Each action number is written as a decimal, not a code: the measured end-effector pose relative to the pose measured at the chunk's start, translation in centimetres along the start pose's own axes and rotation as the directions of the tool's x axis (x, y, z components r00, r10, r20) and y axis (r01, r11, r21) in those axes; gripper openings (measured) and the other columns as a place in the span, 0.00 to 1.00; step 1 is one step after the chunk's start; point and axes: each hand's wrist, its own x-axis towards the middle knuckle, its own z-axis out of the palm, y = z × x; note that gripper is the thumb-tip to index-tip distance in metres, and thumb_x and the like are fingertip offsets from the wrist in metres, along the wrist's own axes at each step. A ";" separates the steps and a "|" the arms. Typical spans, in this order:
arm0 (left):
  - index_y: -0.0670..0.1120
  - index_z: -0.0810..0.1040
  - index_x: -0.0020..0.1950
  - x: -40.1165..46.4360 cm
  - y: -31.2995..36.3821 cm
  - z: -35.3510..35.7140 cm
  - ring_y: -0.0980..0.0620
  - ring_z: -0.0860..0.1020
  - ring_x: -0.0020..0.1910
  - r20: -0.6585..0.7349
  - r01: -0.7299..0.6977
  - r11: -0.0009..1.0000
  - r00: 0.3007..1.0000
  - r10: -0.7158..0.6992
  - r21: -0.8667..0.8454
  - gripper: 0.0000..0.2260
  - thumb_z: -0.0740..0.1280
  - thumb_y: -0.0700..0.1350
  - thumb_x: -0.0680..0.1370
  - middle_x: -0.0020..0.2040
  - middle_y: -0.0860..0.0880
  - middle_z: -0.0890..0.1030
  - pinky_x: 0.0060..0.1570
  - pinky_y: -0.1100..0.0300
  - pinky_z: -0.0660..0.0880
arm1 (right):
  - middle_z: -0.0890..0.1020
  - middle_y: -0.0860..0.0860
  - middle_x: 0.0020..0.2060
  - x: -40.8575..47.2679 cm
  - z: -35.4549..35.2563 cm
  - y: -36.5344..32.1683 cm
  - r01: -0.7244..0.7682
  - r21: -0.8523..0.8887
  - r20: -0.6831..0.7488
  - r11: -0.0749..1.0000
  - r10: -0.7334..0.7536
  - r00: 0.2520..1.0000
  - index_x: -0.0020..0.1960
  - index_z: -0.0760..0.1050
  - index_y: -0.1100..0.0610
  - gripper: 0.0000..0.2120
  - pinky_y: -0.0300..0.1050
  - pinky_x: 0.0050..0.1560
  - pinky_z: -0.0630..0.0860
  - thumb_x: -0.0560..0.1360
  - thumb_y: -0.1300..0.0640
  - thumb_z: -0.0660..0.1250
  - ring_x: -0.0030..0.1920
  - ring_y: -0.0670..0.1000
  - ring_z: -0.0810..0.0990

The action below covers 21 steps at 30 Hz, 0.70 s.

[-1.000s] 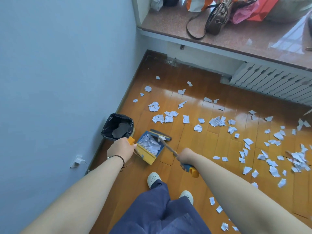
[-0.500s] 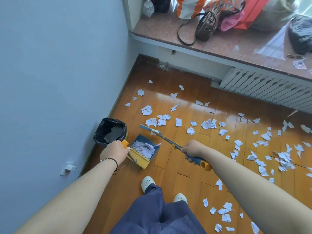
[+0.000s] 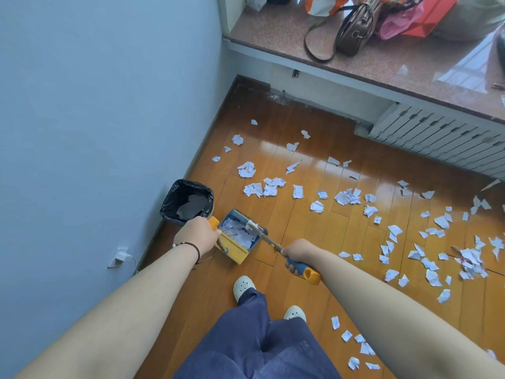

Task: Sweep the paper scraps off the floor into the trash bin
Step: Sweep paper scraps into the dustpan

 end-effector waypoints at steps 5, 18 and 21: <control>0.46 0.76 0.45 -0.1 -0.3 0.0 0.47 0.80 0.39 -0.002 -0.004 1.000 1.000 0.004 0.001 0.16 0.67 0.58 0.79 0.37 0.49 0.78 0.39 0.56 0.75 | 0.75 0.54 0.35 -0.9 -1.2 0.4 -0.005 0.138 0.060 0.990 -0.003 0.998 0.56 0.72 0.60 0.08 0.37 0.24 0.71 0.81 0.56 0.59 0.26 0.47 0.73; 0.48 0.78 0.51 -1.2 -1.8 -1.0 0.47 0.81 0.44 -0.060 -0.008 0.999 0.998 0.005 -0.048 0.15 0.66 0.59 0.80 0.44 0.49 0.81 0.43 0.54 0.80 | 0.77 0.53 0.32 -5.7 -4.0 -1.0 0.069 0.056 -0.016 0.996 -0.068 0.998 0.57 0.72 0.59 0.10 0.37 0.23 0.72 0.81 0.53 0.60 0.25 0.46 0.73; 0.49 0.78 0.53 -1.2 -1.5 -1.6 0.46 0.82 0.46 -0.083 -0.008 0.999 0.997 0.004 -0.049 0.15 0.66 0.60 0.80 0.47 0.48 0.82 0.43 0.55 0.80 | 0.77 0.53 0.33 -5.4 -4.1 -2.2 0.083 0.041 -0.045 0.996 -0.081 0.996 0.58 0.72 0.60 0.11 0.36 0.24 0.72 0.81 0.53 0.60 0.24 0.47 0.73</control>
